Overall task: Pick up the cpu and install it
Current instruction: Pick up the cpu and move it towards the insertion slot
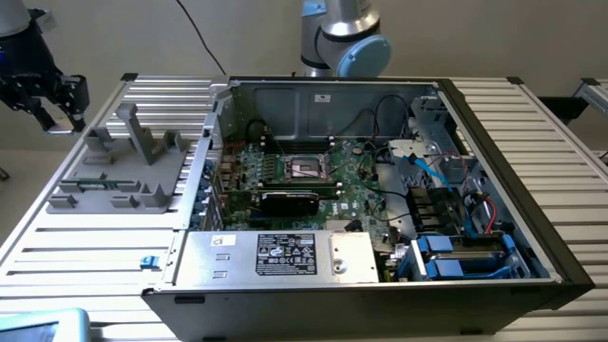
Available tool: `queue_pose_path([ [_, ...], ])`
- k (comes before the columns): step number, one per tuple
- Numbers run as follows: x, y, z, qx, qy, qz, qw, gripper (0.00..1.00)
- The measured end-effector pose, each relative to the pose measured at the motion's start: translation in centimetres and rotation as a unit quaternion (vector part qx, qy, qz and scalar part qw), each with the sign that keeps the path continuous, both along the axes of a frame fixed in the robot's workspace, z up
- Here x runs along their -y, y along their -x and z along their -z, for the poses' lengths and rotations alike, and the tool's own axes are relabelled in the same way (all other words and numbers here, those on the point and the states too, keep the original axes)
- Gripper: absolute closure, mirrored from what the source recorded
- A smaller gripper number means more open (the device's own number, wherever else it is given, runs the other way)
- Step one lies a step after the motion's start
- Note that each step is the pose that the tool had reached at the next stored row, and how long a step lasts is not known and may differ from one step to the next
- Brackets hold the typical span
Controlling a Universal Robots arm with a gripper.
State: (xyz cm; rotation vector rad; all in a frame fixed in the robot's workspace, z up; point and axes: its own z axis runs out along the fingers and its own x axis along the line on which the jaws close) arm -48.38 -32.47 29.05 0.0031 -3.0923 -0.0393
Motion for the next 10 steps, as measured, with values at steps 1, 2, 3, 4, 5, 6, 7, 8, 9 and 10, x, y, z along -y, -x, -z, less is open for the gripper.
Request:
queue_pose_path([
  [1, 0.0, 0.0, -0.44, -0.0001, 0.0001, 0.0, 1.0, 0.44],
  [2, 0.0, -0.1, -0.88, 0.0, 0.0001, 0.0, 1.0, 0.44],
  [3, 0.01, -0.1, -1.33, 0.0, 0.0001, 0.0, 1.0, 0.44],
  [4, 0.0, -0.2, -1.79, 0.0, 0.0002, 0.0, 1.0, 0.44],
  [5, 0.0, -0.2, -2.24, 0.0, 0.0002, 0.0, 1.0, 0.44],
  [6, 0.0, -0.3, -2.7, 0.0, 0.0003, 0.0, 1.0, 0.44],
  [7, 0.01, -0.4, -3.16, 0.0, 0.0003, 0.0, 1.0, 0.44],
  [8, 0.0, -0.6, -3.59, 0.0001, 0.0003, 0.0, 1.0, 0.44],
  [9, 0.0, -0.8, -4.09, 0.0, 0.0004, 0.0, 1.0, 0.44],
  [10, 0.0, -1.0, -4.54, 0.0, 0.0004, 0.0, 1.0, 0.44],
])
